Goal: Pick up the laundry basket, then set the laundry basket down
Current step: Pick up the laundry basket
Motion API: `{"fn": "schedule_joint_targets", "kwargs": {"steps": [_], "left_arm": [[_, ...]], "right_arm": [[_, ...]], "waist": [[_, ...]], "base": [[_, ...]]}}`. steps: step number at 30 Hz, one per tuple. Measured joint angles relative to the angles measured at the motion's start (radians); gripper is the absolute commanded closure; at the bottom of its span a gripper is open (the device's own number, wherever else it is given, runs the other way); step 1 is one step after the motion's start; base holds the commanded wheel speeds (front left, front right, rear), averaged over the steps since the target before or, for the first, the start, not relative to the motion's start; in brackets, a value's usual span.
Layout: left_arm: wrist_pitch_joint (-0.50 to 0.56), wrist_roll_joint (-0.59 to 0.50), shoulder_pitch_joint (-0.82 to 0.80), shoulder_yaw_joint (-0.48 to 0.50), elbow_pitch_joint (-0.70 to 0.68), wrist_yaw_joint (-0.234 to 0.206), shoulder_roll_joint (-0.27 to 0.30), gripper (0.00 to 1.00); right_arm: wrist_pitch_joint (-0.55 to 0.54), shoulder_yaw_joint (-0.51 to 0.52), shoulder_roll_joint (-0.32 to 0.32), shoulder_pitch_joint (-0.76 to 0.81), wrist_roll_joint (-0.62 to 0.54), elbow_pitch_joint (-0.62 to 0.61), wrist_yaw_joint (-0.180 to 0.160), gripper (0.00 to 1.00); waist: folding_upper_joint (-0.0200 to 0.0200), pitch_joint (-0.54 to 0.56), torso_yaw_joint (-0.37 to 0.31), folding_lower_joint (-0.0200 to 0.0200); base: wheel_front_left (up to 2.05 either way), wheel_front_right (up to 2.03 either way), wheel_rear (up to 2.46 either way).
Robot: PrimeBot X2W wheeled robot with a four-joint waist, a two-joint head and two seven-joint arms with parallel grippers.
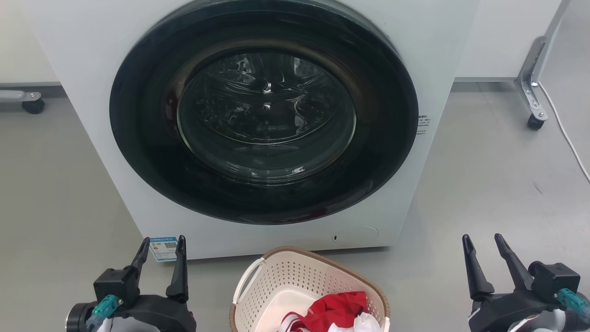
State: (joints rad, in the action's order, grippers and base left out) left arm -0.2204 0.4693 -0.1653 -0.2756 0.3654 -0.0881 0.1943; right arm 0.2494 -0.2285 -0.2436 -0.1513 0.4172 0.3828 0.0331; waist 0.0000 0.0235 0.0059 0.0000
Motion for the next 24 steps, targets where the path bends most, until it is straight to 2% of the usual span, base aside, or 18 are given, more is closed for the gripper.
{"fn": "schedule_joint_targets", "kwargs": {"steps": [12, 24], "left_arm": [[0.007, 0.000, 0.001, -0.010, -0.007, -0.001, -0.006, 0.00], [0.008, -0.002, -0.008, -0.020, -0.046, -0.009, -0.027, 0.00]], "right_arm": [[0.000, -0.007, 0.002, 0.004, 0.014, 0.004, 0.007, 0.00], [-0.003, -0.004, 0.000, -0.003, 0.015, -0.035, 0.011, 0.00]], "waist": [[0.0000, -0.023, 0.004, 0.0000], [0.0000, -0.131, 0.005, 0.0001]], "base": [[0.00, 0.00, 0.00], [0.00, 0.00, 0.00]]}}
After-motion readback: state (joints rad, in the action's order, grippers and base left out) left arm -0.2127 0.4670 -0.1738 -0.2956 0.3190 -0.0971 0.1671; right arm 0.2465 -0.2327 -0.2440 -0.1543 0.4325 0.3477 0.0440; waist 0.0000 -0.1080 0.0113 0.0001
